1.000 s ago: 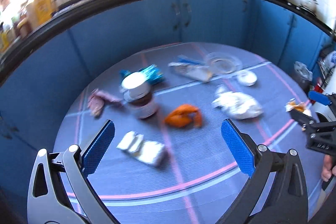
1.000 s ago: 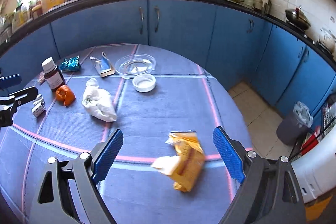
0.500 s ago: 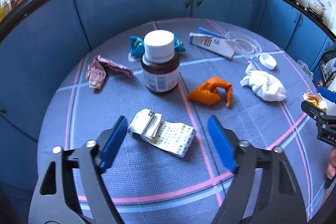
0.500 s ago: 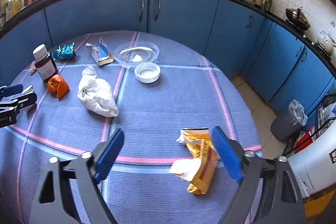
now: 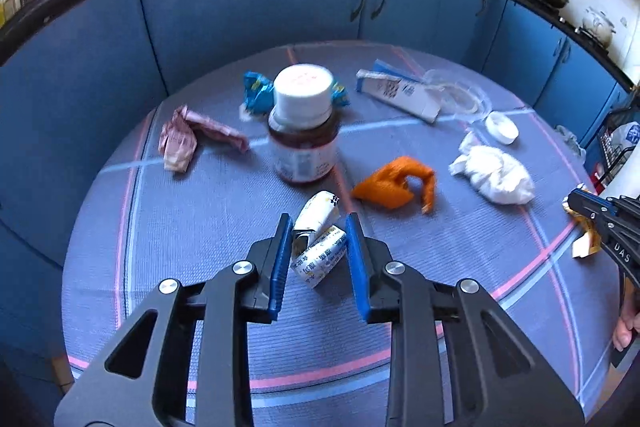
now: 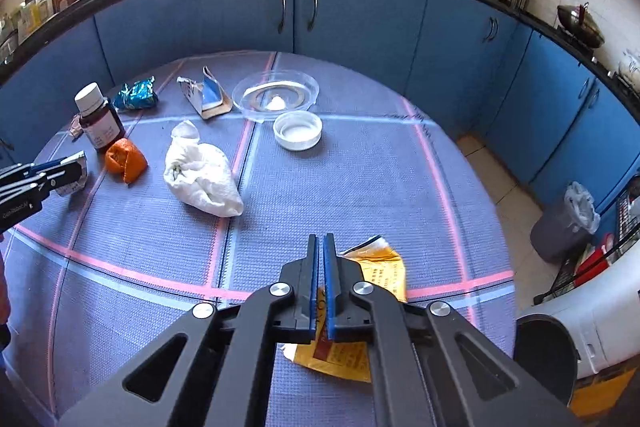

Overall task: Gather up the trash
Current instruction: 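Carry the pill strip and yellow wrapper over the black bin with both grippers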

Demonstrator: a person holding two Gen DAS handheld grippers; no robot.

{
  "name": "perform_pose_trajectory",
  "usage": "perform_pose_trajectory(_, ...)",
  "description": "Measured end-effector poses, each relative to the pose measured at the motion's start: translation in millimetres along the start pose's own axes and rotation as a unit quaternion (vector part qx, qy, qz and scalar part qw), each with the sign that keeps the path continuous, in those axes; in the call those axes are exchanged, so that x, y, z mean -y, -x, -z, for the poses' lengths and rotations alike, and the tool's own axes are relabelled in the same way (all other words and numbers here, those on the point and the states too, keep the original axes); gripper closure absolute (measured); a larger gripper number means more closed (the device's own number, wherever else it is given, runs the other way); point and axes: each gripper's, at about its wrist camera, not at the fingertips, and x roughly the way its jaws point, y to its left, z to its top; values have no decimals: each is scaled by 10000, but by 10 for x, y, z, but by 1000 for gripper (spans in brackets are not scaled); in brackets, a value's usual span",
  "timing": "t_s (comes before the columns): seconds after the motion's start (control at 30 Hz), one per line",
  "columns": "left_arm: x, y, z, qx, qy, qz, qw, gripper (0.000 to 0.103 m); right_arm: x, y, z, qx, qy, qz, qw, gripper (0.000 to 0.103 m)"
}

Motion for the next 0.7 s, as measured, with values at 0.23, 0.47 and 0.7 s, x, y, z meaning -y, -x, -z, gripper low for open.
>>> perform_pose_trajectory(0.23,379,208,-163,281,-316,166,9990,77,137,288,-19,318,-68,42,9995,100)
perform_pose_trajectory(0.47,979,360,-290,472,-780,486,9947,77,503,573,61,542,-300,277,9977,100)
perform_pose_trajectory(0.7,1611,451,-320,509,-1247,868,9871,77,979,844,267,653,-656,587,9940,100)
